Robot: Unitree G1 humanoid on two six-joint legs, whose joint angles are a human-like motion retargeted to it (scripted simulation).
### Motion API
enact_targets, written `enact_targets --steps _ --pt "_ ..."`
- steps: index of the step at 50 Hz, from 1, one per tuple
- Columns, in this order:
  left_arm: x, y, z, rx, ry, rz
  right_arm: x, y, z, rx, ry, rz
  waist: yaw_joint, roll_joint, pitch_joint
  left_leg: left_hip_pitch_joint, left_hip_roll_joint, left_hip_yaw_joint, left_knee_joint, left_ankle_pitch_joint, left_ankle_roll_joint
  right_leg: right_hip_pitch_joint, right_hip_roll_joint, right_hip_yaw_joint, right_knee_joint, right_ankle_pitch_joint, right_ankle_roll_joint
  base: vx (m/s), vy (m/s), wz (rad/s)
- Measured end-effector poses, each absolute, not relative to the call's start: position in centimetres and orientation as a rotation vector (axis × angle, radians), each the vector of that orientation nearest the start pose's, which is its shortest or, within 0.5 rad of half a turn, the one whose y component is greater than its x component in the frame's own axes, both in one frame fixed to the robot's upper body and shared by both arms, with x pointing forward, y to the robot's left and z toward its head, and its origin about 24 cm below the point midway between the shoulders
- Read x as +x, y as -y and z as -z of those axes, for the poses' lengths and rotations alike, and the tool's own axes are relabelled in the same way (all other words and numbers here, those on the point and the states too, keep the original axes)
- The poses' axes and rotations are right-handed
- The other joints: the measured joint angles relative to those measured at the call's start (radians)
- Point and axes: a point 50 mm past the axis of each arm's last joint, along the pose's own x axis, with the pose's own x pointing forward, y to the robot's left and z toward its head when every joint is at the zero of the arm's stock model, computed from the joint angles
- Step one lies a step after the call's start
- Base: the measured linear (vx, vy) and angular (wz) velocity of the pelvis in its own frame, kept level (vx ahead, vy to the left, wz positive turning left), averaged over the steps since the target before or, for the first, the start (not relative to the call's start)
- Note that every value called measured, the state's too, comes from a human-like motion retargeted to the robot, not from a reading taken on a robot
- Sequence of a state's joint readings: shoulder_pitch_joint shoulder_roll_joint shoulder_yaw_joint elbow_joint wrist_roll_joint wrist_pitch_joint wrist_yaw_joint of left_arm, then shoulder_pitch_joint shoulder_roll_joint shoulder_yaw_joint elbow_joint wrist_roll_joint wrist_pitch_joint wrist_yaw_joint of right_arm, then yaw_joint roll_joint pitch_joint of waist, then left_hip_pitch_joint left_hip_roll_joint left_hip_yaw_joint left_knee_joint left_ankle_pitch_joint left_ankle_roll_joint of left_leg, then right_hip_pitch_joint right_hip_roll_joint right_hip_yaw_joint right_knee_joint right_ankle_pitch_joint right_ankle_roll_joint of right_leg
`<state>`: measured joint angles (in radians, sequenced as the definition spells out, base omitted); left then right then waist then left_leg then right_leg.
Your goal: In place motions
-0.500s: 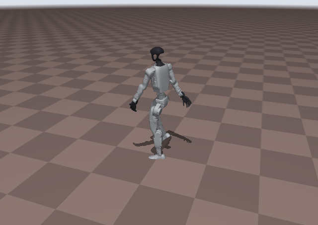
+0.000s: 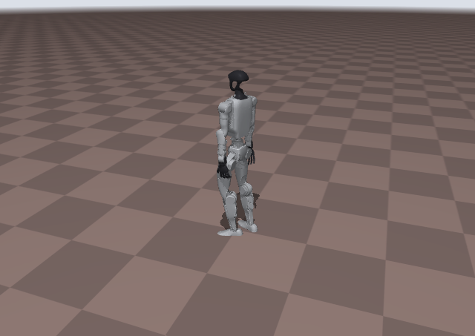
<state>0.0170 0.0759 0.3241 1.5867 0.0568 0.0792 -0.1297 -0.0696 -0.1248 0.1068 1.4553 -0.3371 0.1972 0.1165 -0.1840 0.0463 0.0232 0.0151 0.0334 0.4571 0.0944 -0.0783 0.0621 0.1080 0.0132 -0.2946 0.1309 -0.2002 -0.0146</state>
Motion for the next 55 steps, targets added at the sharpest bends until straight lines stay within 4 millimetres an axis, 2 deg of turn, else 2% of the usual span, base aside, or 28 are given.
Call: enact_targets --steps 2,3,6,8,11,14,15,17,20,22,25,27,28,29,32,35,37,42,47,50,53,55 --pt "-5.0 -16.8 17.6 -0.316 -1.781 -0.213 8.9 19.1 17.1 -0.432 -1.472 -0.326 0.053 -0.018 -0.020 -0.023 -0.026 -0.014 0.034 -0.012 0.003 0.016 -0.021 0.024 -0.074 0.063 0.026 -0.05 -0.11 -0.21" --pt "-6.4 -16.5 17.3 -0.333 -1.838 -0.239 11.3 18.7 16.6 -0.418 -1.401 -0.336 0.051 -0.010 -0.025 -0.055 -0.022 -0.059 0.054 -0.004 0.003 -0.001 -0.031 -0.003 -0.088 0.084 0.044 -0.30 -0.11 0.31" --pt "-9.8 -16.0 16.5 -0.457 -1.904 -0.406 18.4 17.0 14.1 -0.406 -1.171 -0.405 0.094 -0.019 0.010 -0.070 0.000 -0.011 0.080 0.010 -0.010 -0.020 -0.021 0.038 -0.107 0.107 0.028 -0.35 -0.11 -0.46" --pt "-11.7 -16.0 16.0 -0.550 -1.907 -0.466 21.9 15.7 12.3 -0.417 -1.044 -0.460 0.067 -0.021 0.034 -0.078 0.001 -0.014 0.109 0.026 -0.010 -0.012 -0.019 0.036 -0.111 0.108 0.014 -0.10 -0.05 0.06" --pt "-12.4 -15.7 15.8 -0.581 -1.938 -0.451 25.0 14.1 9.9 -0.451 -0.879 -0.502 0.017 -0.010 0.031 -0.153 -0.001 -0.058 0.175 0.092 -0.016 -0.037 -0.029 0.012 -0.114 0.111 0.016 -0.19 0.00 0.42" --pt "-11.0 -16.6 16.1 -0.495 -1.949 -0.396 26.0 14.2 8.8 -0.432 -0.775 -0.463 0.020 -0.025 0.047 -0.184 -0.020 -0.092 0.228 0.099 -0.013 -0.032 -0.049 -0.022 -0.122 0.114 0.016 -0.19 0.00 0.56" --pt "-10.4 -17.0 16.2 -0.468 -1.936 -0.371 25.8 14.5 8.9 -0.417 -0.760 -0.438 0.035 -0.033 0.045 -0.190 -0.028 -0.102 0.243 0.086 -0.010 -0.031 -0.057 -0.027 -0.122 0.112 0.016 0.00 -0.02 0.26" --pt "-9.4 -17.5 16.6 -0.431 -1.891 -0.316 24.2 15.7 10.1 -0.377 -0.802 -0.383 0.086 -0.039 0.026 -0.180 -0.044 -0.118 0.238 0.082 -0.009 -0.037 -0.063 -0.026 -0.116 0.109 0.014 0.11 -0.01 0.01" --pt "-7.0 -17.4 17.2 -0.411 -1.802 -0.286 20.6 16.6 12.5 -0.329 -0.945 -0.367 0.136 -0.034 0.020 -0.119 -0.054 -0.122 0.143 0.061 -0.008 -0.035 -0.041 -0.010 -0.110 0.104 0.005 0.04 0.02 -0.24" --pt "-5.4 -16.9 17.6 -0.416 -1.741 -0.308 17.7 16.7 14.2 -0.312 -1.059 -0.399 0.145 -0.013 0.013 -0.071 -0.044 -0.084 0.052 0.011 0.008 -0.031 -0.008 0.010 -0.109 0.102 0.003 0.07 0.04 -1.11" --pt "-3.8 -16.3 17.9 -0.433 -1.707 -0.324 12.2 16.9 16.4 -0.316 -1.257 -0.417 0.315 0.037 -0.041 -0.006 -0.079 0.195 -0.124 0.015 0.083 -0.081 0.079 0.220 -0.099 0.129 -0.010 0.18 0.01 -2.74" --pt "-2.4 -16.6 17.9 -0.351 -1.725 -0.250 8.4 17.6 17.4 -0.273 -1.380 -0.336 0.196 0.020 -0.056 -0.047 -0.042 0.059 -0.094 0.046 0.034 -0.081 0.038 0.095 -0.101 0.112 0.005 -0.01 0.00 2.71" --pt "-1.2 -17.0 17.9 -0.298 -1.707 -0.207 6.8 18.0 17.7 -0.238 -1.430 -0.285 0.073 0.010 -0.052 -0.055 -0.028 -0.070 -0.069 0.044 -0.008 -0.068 0.006 -0.038 -0.102 0.095 0.016 -0.13 0.00 4.02" --pt "0.0 -17.4 17.9 -0.264 -1.682 -0.175 5.3 18.4 17.8 -0.207 -1.481 -0.250 0.053 0.003 -0.043 -0.053 -0.029 -0.092 -0.070 0.049 -0.013 -0.064 0.000 -0.062 -0.101 0.091 0.018 -0.14 -0.01 2.18" --pt "2.5 -18.1 17.8 -0.208 -1.628 -0.082 0.5 19.6 17.8 -0.141 -1.653 -0.198 0.109 -0.004 -0.040 -0.042 -0.037 -0.054 -0.096 0.059 0.000 -0.068 0.008 -0.014 -0.100 0.098 0.015 0.03 -0.01 -0.58" --pt "3.9 -18.2 17.7 -0.201 -1.597 -0.026 -3.8 20.7 17.3 -0.181 -1.818 -0.198 0.208 0.000 -0.068 -0.029 -0.013 0.047 -0.115 0.048 -0.011 -0.076 0.033 0.105 -0.100 0.093 0.013 0.06 -0.01 -1.42" --pt "4.7 -18.2 17.7 -0.208 -1.562 -0.019 -5.4 21.4 16.9 -0.222 -1.880 -0.167 0.119 0.003 -0.063 -0.038 -0.031 -0.028 -0.115 0.055 -0.002 -0.096 0.023 0.036 -0.099 0.113 0.006 0.00 -0.03 0.62" --pt "5.7 -18.7 17.6 -0.237 -1.497 -0.045 -6.4 22.5 16.4 -0.246 -1.925 -0.136 0.083 0.013 -0.047 -0.031 -0.014 -0.010 -0.113 0.046 -0.009 -0.106 0.037 0.067 -0.098 0.118 -0.004 -0.02 -0.04 -0.25" --pt "4.1 -19.3 17.8 -0.202 -1.524 -0.079 -5.3 22.4 16.7 -0.232 -1.883 -0.101 0.081 0.014 -0.046 -0.035 0.010 0.013 -0.053 0.006 -0.027 -0.110 0.037 0.078 -0.099 0.122 -0.014 0.00 -0.02 -0.11" --pt "2.7 -19.3 17.9 -0.185 -1.536 -0.144 -3.4 21.9 17.1 -0.239 -1.814 -0.101 0.084 -0.004 -0.033 -0.102 0.010 -0.004 0.099 0.017 -0.017 -0.105 0.011 0.068 -0.101 0.125 -0.015 -0.04 -0.02 0.33" --pt "1.7 -19.5 18.0 -0.196 -1.525 -0.254 0.1 20.8 17.6 -0.288 -1.690 -0.163 0.054 -0.057 -0.014 -0.281 0.058 -0.007 0.440 0.219 -0.047 -0.103 -0.056 0.011 -0.111 0.128 -0.006 -0.17 -0.06 1.10" --pt "0.9 -19.7 18.0 -0.226 -1.531 -0.332 2.9 19.8 17.8 -0.317 -1.582 -0.232 0.019 -0.058 -0.004 -0.441 0.055 -0.127 0.665 0.270 -0.028 -0.098 -0.061 -0.065 -0.123 0.128 -0.004 -0.14 -0.09 1.55"
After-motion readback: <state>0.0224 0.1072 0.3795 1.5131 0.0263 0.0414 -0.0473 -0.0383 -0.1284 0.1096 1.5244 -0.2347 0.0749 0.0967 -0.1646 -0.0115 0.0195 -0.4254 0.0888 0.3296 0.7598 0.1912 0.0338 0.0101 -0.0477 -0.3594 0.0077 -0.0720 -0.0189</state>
